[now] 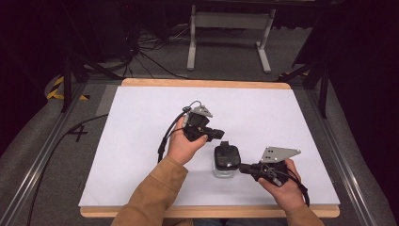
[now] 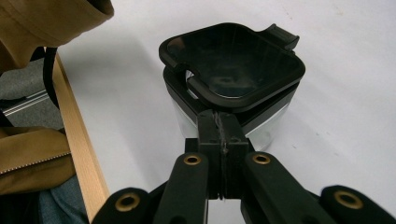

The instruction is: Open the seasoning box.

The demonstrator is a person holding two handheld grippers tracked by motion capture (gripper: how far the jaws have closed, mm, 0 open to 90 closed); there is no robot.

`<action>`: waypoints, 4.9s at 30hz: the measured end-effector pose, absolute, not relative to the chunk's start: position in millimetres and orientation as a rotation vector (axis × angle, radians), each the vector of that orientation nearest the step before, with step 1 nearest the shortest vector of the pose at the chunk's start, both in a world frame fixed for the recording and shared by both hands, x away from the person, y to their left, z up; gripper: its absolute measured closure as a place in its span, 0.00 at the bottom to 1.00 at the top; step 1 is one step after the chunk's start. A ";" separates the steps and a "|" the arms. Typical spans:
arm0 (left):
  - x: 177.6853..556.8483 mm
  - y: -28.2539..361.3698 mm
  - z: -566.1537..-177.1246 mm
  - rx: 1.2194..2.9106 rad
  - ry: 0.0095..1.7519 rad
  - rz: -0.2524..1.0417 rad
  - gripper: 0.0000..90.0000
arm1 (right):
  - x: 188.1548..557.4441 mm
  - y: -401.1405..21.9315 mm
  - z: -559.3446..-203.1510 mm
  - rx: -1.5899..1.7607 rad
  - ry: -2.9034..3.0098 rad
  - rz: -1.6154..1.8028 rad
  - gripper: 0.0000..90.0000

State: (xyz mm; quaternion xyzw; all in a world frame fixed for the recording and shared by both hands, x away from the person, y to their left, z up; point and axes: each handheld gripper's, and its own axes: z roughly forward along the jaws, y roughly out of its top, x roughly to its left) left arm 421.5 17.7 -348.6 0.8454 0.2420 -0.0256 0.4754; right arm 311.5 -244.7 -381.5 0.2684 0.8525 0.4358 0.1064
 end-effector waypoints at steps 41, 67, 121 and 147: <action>340.0 36.2 -353.8 2.110 0.429 -0.038 0.97 | 350.4 -236.6 -351.0 0.692 2.421 1.486 1.00; 343.6 19.5 -387.7 2.085 0.502 0.040 1.00 | 365.5 -240.4 -357.5 0.792 2.278 1.495 1.00; 349.3 79.2 -353.6 2.069 0.577 0.026 0.74 | 353.1 -282.2 -344.1 0.803 2.269 1.465 0.66; 394.3 141.9 -400.8 2.090 0.752 0.123 0.60 | 379.5 -342.5 -386.1 1.024 2.323 1.189 0.54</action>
